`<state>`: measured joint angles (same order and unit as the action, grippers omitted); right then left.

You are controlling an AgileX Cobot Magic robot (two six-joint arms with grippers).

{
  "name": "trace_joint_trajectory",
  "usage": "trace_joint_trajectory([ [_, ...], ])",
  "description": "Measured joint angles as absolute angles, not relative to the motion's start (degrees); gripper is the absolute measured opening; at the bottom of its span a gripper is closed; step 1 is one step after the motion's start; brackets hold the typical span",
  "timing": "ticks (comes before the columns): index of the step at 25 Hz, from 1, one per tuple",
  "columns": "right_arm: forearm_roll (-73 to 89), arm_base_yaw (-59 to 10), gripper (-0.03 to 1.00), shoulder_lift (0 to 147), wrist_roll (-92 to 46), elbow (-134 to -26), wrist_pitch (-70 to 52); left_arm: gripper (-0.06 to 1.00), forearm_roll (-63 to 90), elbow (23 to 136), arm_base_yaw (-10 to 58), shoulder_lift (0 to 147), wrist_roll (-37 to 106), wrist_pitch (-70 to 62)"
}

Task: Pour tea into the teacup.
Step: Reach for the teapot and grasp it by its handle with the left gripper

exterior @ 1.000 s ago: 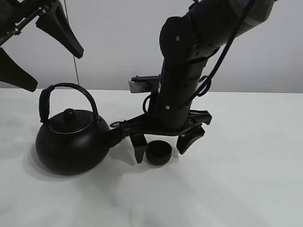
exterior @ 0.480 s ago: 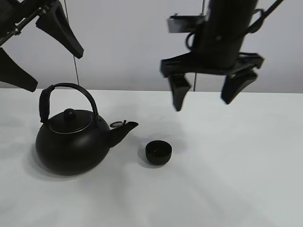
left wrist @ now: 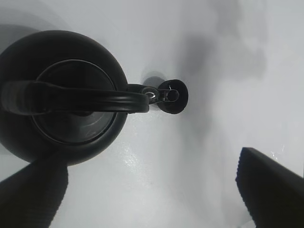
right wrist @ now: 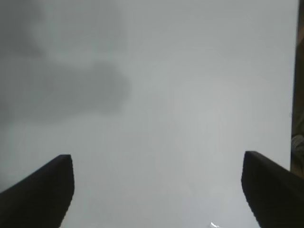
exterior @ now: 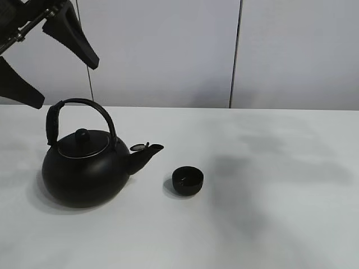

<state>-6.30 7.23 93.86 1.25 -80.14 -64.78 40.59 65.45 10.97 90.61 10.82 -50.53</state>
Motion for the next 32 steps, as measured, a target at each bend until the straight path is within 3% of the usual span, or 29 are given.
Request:
trace_joint_trajectory([
  [9,0.0,9.24,0.63,69.52,-1.35,-74.1,-69.6,0.69,40.59,65.45,10.97,90.61,10.82,-50.53],
  [21,0.67,9.24,0.69,13.44,-2.87,-42.44,-66.9,0.69,40.59,65.45,10.97,90.61,10.82,-50.53],
  [27,0.5,9.24,0.69,-0.57,-2.63,-35.34,-69.37,0.69,40.59,65.45,10.97,90.61,10.82,-50.53],
  [32,0.72,6.02,0.69,-1.05,-2.63,-33.07,-70.92,0.69,40.59,65.45,10.97,90.61,10.82,-50.53],
])
